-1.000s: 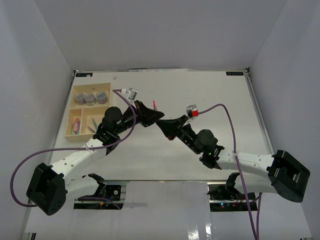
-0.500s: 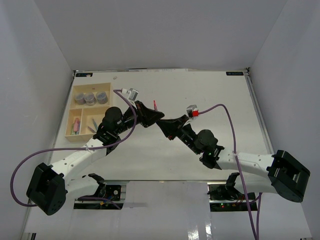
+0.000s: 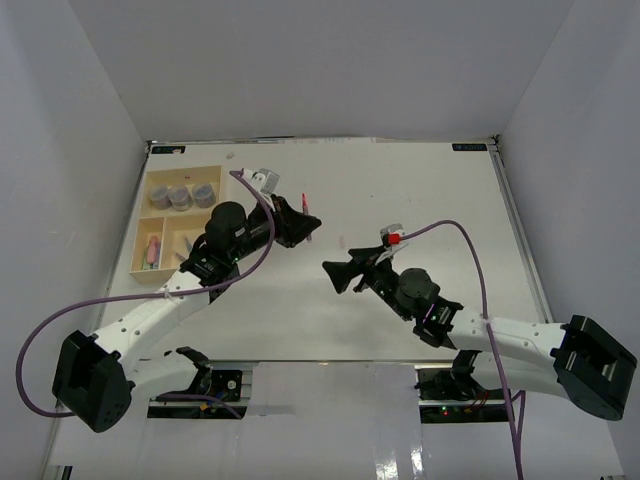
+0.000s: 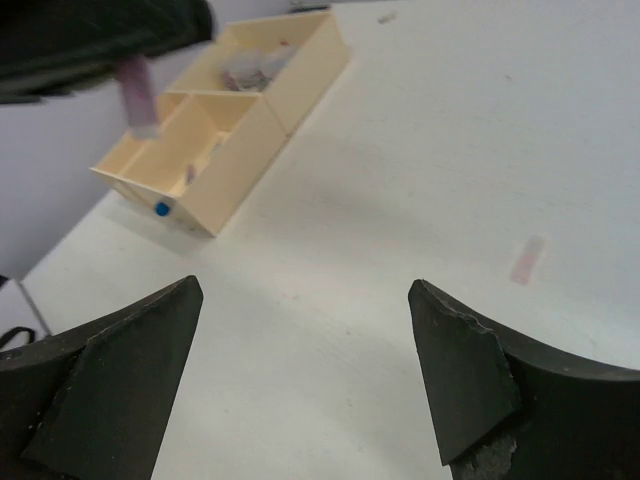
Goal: Sort the stationery into containers
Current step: Pick up the pen cap from the center of the board.
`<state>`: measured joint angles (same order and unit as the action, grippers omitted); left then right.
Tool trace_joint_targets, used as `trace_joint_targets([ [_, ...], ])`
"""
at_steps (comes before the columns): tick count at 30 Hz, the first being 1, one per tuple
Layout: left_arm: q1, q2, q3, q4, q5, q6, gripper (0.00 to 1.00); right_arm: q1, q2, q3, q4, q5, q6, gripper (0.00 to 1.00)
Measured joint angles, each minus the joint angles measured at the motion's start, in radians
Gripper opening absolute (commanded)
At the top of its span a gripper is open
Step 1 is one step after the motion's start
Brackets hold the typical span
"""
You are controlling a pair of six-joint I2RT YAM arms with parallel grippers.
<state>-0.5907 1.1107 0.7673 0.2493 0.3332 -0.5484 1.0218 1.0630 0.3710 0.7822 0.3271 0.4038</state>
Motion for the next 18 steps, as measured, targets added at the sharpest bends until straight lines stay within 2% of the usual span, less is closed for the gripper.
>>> trace_joint_targets([
  [4, 0.048, 0.001, 0.090, -0.154, -0.054, 0.095, 0.00, -0.043, 0.000, 0.064, -0.222, 0.073, -0.011, 0.91],
  [8, 0.128, 0.008, 0.154, -0.292, -0.073, 0.182, 0.00, -0.113, 0.063, 0.212, -0.443, 0.106, -0.013, 1.00],
  [9, 0.151, 0.008, 0.158, -0.320, -0.072, 0.202, 0.00, -0.135, 0.085, 0.249, -0.487, 0.106, -0.013, 0.94],
  [13, 0.218, 0.012, 0.156, -0.421, -0.073, 0.270, 0.00, -0.206, 0.221, 0.416, -0.655, 0.084, -0.011, 0.88],
  [18, 0.225, 0.013, 0.121, -0.470, -0.076, 0.327, 0.00, -0.243, 0.457, 0.652, -0.858, 0.050, -0.015, 0.79],
])
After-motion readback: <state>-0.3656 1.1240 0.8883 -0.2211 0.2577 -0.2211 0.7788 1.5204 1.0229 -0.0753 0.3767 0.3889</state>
